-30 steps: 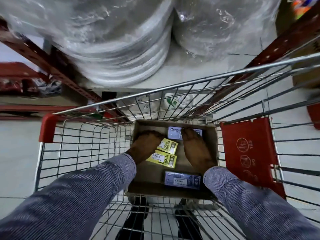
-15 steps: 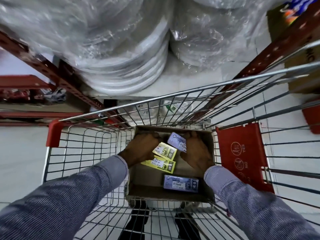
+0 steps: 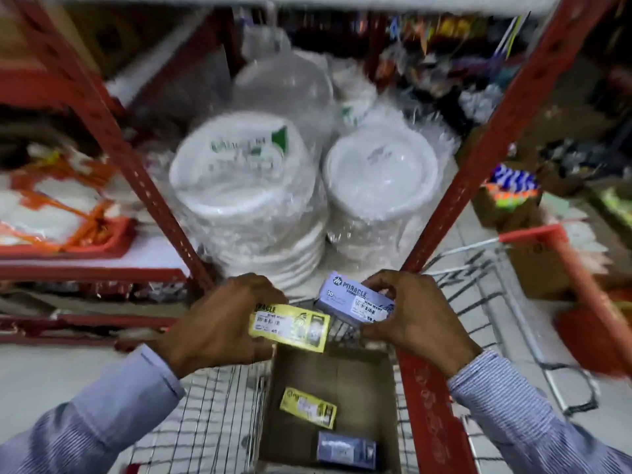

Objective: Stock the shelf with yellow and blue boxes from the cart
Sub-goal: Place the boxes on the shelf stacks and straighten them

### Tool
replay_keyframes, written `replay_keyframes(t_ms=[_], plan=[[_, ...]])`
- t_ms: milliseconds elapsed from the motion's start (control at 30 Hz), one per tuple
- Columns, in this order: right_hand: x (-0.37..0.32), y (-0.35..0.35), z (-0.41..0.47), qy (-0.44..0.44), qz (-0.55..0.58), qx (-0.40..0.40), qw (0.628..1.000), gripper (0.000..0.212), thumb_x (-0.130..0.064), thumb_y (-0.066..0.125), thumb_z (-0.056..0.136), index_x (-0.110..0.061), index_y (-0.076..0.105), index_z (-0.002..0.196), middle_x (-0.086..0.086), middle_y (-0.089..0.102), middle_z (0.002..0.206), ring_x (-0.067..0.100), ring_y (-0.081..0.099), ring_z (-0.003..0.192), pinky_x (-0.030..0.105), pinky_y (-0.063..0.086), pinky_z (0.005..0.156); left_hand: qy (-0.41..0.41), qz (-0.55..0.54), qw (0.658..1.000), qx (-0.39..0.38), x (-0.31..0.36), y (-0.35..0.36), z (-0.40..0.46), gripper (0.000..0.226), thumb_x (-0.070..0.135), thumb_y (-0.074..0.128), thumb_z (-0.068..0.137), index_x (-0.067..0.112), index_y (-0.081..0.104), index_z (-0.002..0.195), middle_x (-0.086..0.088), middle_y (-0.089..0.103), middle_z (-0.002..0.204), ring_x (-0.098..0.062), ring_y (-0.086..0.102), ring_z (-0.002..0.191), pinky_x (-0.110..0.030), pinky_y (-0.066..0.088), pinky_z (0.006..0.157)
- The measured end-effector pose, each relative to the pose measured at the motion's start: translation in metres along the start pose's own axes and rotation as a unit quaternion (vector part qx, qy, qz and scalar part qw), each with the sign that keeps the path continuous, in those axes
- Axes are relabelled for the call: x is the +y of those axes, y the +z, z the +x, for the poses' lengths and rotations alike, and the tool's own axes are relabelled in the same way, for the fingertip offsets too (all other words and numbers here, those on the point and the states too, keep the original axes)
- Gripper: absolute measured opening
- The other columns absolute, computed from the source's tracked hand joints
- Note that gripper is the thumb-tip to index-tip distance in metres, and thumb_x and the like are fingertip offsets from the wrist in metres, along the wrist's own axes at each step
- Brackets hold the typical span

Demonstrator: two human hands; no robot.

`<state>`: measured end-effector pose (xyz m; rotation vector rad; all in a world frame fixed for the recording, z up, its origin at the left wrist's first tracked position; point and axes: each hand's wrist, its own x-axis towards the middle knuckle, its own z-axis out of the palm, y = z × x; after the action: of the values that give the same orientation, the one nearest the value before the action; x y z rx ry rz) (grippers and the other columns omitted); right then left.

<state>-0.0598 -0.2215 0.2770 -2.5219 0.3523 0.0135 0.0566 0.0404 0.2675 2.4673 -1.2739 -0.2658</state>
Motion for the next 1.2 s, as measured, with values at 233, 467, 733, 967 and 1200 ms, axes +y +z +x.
replay_keyframes(t_ms=[233, 467, 733, 967, 1200], plan=[[-0.096, -0.133, -0.018, -0.087, -0.007, 0.064, 0.994, 0.053, -0.039, 0.088, 0.048, -0.032, 0.073, 0.098, -0.019, 0.073, 0.089, -0.006, 0.063, 0.074, 0.022, 0.054, 0.061, 0.025, 0.046, 0.992, 0.115, 0.053, -0.146, -0.028, 0.054, 0.048, 0.078, 0.054, 0.036, 0.069, 0.106, 0.018, 0.069, 0.089, 0.002, 0.063, 0.078, -0.025, 0.056, 0.065], [-0.172, -0.235, -0.035, -0.161, -0.046, 0.170, 0.971, 0.046, -0.040, 0.084, 0.046, -0.032, 0.073, 0.090, -0.018, 0.074, 0.083, -0.006, 0.063, 0.069, 0.016, 0.050, 0.058, 0.019, 0.077, 0.973, 0.216, 0.089, -0.257, -0.040, 0.052, 0.043, 0.075, 0.048, 0.033, 0.070, 0.098, 0.021, 0.064, 0.083, 0.006, 0.059, 0.074, -0.015, 0.048, 0.062], [-0.215, -0.293, -0.015, -0.177, -0.083, 0.290, 0.937, 0.053, -0.030, 0.090, 0.051, -0.026, 0.074, 0.101, -0.012, 0.074, 0.097, 0.011, 0.067, 0.087, 0.033, 0.057, 0.080, 0.018, 0.101, 0.940, 0.325, 0.095, -0.323, -0.003, 0.071, 0.041, 0.081, 0.053, 0.021, 0.069, 0.120, 0.002, 0.071, 0.114, -0.018, 0.067, 0.103, -0.032, 0.055, 0.090], [-0.217, -0.312, 0.030, -0.157, -0.162, 0.362, 0.905, 0.055, -0.026, 0.088, 0.062, -0.024, 0.069, 0.113, -0.003, 0.070, 0.112, 0.020, 0.062, 0.103, 0.034, 0.052, 0.083, 0.006, 0.126, 0.918, 0.375, 0.092, -0.353, 0.054, 0.065, 0.028, 0.088, 0.064, 0.020, 0.066, 0.125, 0.000, 0.068, 0.123, -0.020, 0.063, 0.109, -0.034, 0.054, 0.096], [-0.205, -0.311, 0.070, -0.141, -0.232, 0.368, 0.889, 0.053, -0.020, 0.085, 0.067, -0.023, 0.065, 0.116, 0.000, 0.068, 0.116, 0.021, 0.062, 0.105, 0.035, 0.053, 0.085, -0.001, 0.147, 0.916, 0.373, 0.076, -0.356, 0.091, 0.061, 0.022, 0.088, 0.066, 0.020, 0.067, 0.123, 0.002, 0.069, 0.122, -0.018, 0.063, 0.111, -0.033, 0.053, 0.096]])
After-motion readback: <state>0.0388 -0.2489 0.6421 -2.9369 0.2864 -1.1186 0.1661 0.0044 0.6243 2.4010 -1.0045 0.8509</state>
